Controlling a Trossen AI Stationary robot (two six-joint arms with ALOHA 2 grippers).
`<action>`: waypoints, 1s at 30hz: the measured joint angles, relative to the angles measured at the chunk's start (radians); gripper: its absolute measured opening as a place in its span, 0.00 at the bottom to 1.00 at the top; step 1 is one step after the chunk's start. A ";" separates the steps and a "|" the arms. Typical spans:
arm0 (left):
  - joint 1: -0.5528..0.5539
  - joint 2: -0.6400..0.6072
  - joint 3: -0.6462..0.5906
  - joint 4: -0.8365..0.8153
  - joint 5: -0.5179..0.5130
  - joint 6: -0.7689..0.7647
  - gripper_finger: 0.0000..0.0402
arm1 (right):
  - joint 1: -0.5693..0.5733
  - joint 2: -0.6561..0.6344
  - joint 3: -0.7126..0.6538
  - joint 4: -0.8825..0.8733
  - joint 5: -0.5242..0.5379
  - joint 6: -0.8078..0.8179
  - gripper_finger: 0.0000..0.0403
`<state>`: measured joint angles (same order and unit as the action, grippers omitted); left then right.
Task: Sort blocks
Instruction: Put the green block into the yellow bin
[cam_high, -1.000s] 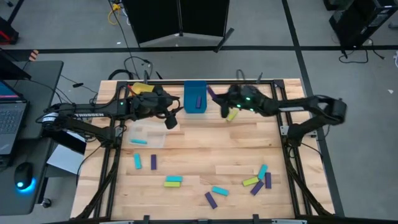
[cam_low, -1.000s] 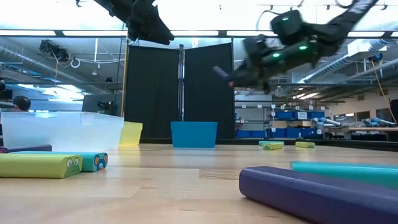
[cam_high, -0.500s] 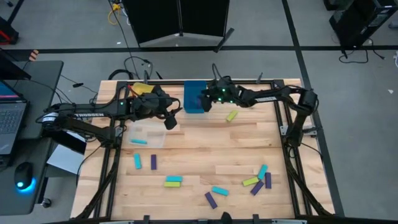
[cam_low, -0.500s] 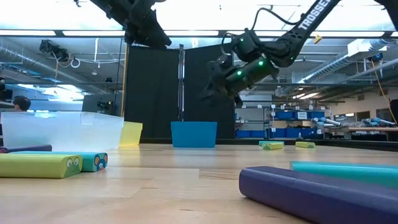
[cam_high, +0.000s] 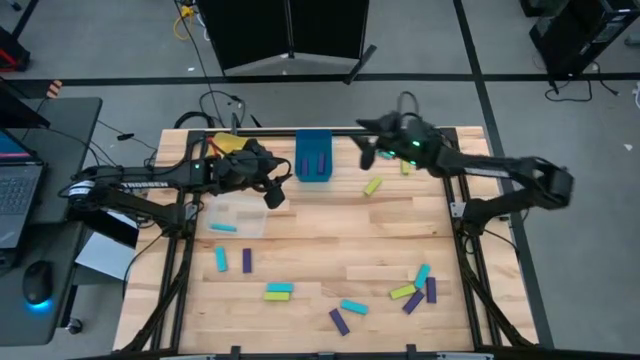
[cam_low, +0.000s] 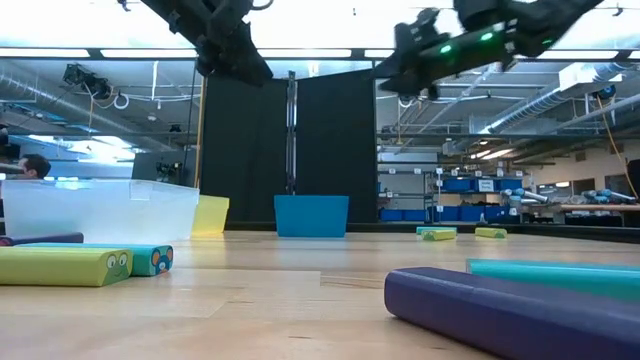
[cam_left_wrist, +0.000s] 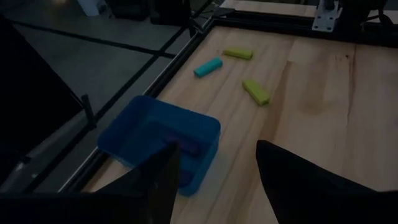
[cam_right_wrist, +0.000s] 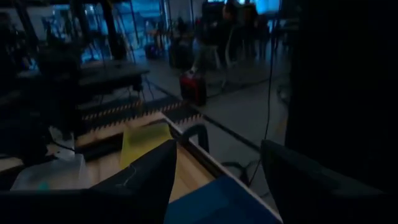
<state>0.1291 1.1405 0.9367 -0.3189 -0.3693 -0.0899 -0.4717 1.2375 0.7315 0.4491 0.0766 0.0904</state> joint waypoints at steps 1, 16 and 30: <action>0.000 0.008 0.000 0.005 0.000 0.000 0.54 | 0.000 -0.044 -0.030 -0.002 0.012 -0.001 0.60; 0.003 0.422 0.076 0.448 0.170 -0.106 0.54 | 0.000 -0.419 -0.400 -0.012 0.039 0.178 0.59; 0.058 0.961 0.745 0.057 0.210 -0.098 0.54 | 0.058 -0.563 -0.407 -0.044 0.002 0.146 0.59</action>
<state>0.1869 2.1018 1.6814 -0.2623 -0.1591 -0.1883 -0.4135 0.6741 0.3244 0.4048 0.0788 0.2360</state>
